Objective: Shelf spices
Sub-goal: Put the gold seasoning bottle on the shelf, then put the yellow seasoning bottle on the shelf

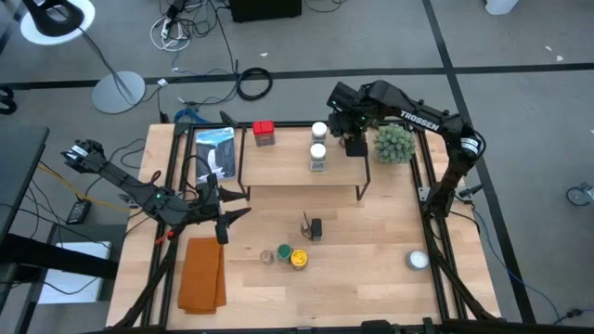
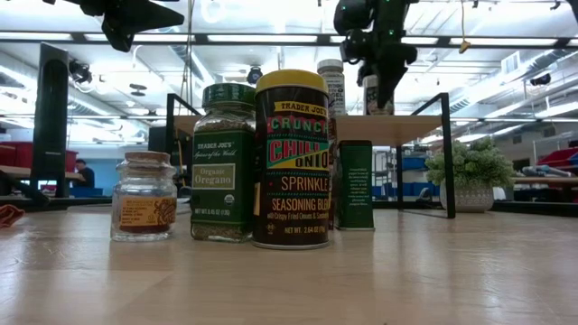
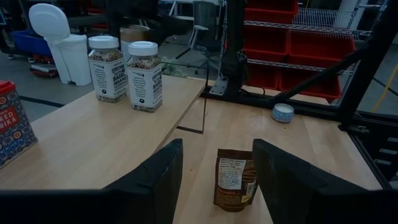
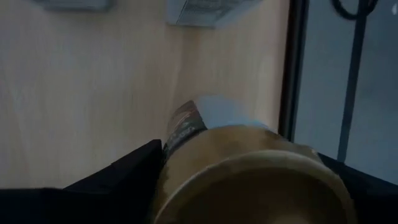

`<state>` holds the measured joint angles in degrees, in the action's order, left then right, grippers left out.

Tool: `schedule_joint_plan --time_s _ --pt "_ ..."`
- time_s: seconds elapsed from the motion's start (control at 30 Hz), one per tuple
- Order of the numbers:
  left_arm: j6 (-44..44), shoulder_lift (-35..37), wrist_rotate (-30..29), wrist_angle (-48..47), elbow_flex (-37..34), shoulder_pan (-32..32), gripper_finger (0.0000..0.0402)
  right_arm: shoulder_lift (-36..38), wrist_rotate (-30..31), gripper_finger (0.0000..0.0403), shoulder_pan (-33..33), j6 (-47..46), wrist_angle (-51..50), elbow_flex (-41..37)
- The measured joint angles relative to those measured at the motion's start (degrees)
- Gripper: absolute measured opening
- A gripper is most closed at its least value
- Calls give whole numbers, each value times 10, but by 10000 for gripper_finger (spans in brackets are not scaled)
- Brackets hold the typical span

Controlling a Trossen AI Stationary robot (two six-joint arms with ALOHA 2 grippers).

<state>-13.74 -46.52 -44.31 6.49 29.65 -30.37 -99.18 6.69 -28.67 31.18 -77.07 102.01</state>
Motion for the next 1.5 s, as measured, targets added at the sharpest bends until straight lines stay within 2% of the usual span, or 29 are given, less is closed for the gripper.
schedule_joint_plan --time_s 0.23,0.37,0.6,0.8,1.1,1.3,1.4,1.5 --pt "0 0 0 0 0 0 198 0 1 377 0 14 14 0" --pt "0 0 0 0 0 0 198 0 28 397 0 31 13 0" --pt "0 0 0 0 0 0 198 4 46 387 2 31 11 0" --pt "0 0 0 0 0 0 198 19 51 393 9 31 10 0" --pt "2 0 0 0 0 0 198 67 67 396 30 31 10 0" --pt "2 0 0 0 0 0 198 108 110 397 49 26 9 1" --pt "2 0 0 0 0 0 198 132 119 399 59 -10 10 1" --pt "2 0 0 0 0 0 198 156 117 398 72 -121 8 1"
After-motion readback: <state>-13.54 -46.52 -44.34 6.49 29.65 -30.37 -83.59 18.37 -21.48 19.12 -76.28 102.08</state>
